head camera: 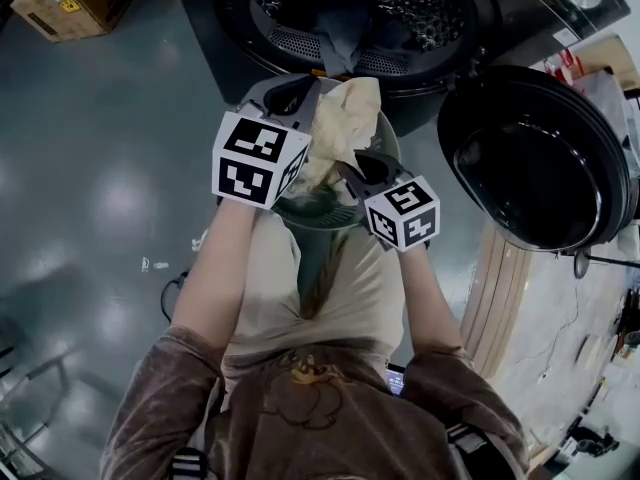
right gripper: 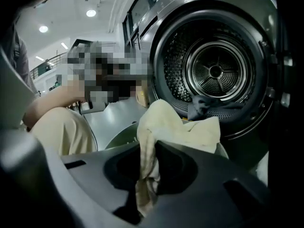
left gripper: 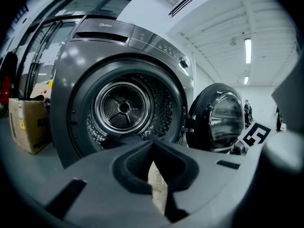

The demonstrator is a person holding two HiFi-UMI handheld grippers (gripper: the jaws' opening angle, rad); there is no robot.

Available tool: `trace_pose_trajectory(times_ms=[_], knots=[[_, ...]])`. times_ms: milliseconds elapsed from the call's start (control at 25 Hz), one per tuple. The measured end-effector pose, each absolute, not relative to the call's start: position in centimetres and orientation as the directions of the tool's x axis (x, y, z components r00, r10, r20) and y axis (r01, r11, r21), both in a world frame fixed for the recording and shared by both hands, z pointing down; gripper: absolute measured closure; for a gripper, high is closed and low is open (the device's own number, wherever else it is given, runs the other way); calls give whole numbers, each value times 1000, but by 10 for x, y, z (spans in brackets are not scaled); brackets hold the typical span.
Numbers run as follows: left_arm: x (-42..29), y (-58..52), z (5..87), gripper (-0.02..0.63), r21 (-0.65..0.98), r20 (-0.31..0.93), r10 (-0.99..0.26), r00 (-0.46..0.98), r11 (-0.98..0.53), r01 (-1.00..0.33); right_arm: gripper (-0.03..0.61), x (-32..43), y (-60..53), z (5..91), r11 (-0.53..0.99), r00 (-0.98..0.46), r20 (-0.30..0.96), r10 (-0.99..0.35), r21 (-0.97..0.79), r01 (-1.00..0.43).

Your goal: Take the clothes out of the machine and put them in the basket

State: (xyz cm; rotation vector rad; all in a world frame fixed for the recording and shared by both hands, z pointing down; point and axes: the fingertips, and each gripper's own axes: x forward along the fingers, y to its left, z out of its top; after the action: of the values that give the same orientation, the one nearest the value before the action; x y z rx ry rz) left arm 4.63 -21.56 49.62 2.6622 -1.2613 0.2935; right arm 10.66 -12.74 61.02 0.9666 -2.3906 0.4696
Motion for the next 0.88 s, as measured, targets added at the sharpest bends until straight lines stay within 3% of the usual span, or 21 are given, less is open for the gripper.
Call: trace_pose_trajectory(times_ms=[80, 400, 880], knots=[[48, -214, 496, 611, 77, 253, -740, 624, -627, -775, 507, 107, -124, 613, 681, -600, 582, -549, -105, -725], [48, -214, 497, 611, 79, 257, -739, 622, -626, -776, 278, 124, -141, 605, 609, -541, 557, -630, -77, -789], [40, -212, 492, 611, 94, 244, -746, 620, -618, -780, 198, 129, -264, 565, 519, -485, 451, -749, -54, -853]])
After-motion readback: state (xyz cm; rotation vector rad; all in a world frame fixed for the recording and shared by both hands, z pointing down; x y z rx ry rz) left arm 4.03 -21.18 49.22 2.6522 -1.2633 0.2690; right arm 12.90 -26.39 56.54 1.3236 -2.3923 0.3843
